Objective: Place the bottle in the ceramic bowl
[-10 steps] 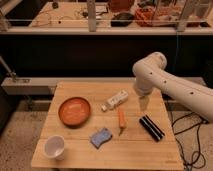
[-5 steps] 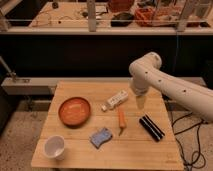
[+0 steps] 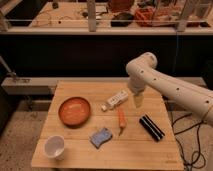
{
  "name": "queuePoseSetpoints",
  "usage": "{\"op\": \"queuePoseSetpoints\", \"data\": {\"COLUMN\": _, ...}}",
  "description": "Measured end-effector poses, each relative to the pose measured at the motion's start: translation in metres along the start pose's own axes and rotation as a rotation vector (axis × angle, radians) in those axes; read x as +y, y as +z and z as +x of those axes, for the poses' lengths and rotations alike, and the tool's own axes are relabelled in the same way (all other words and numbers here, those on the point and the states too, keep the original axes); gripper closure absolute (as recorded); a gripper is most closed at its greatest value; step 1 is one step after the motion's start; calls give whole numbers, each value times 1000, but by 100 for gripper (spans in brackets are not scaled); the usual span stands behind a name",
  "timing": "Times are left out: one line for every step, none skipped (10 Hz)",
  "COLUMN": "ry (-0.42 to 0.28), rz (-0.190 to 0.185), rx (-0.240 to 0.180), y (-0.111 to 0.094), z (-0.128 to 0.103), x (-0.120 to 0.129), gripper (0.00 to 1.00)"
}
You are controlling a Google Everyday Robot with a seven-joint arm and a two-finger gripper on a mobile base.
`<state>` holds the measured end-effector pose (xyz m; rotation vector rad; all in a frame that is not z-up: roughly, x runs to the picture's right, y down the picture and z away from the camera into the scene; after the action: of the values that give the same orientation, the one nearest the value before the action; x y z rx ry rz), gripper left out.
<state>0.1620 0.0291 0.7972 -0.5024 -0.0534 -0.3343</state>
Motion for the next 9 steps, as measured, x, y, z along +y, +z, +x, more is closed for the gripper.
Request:
{"op": "queuePoseSetpoints", "data": {"ry": -12, "rz": 1, "rx": -1, "y": 3, "z": -2, "x": -4, "gripper": 20}}
{"op": "queuePoseSetpoints", "data": {"ry": -27, "rz": 1, "rx": -3, "y": 7, "z": -3, "x": -9, "gripper": 20}}
{"op": "queuePoseSetpoints", "data": {"ry": -34, "rz": 0, "rx": -2, "y": 10, "z": -3, "x": -12, "gripper": 20}}
{"op": "queuePoseSetpoints", "data": {"ry": -45, "rz": 2, "rx": -2, "y": 11, "z": -5, "x": -14, "gripper": 20}}
{"op": "queuePoseSetpoints", "data": {"ry": -55, "rz": 1, "rx": -3, "y": 15, "z": -6, "x": -17, "gripper": 20}}
{"op": "queuePoseSetpoints", "data": {"ry": -64, "rz": 3, "rx": -2, "y": 17, "z": -6, "x": -20, "gripper": 20}}
{"op": "queuePoseSetpoints", "data": {"ry": -75, "rz": 2, "rx": -2, "y": 20, "z": -8, "x": -23, "gripper": 20}}
{"op": "queuePoseSetpoints", "data": {"ry": -82, "rz": 1, "rx": -3, "y": 22, "z": -10, "x": -25, "gripper": 20}}
{"op": "queuePoseSetpoints", "data": {"ry": -90, "rz": 1, "rx": -3, "y": 23, "z": -12, "x": -27, "gripper": 20}}
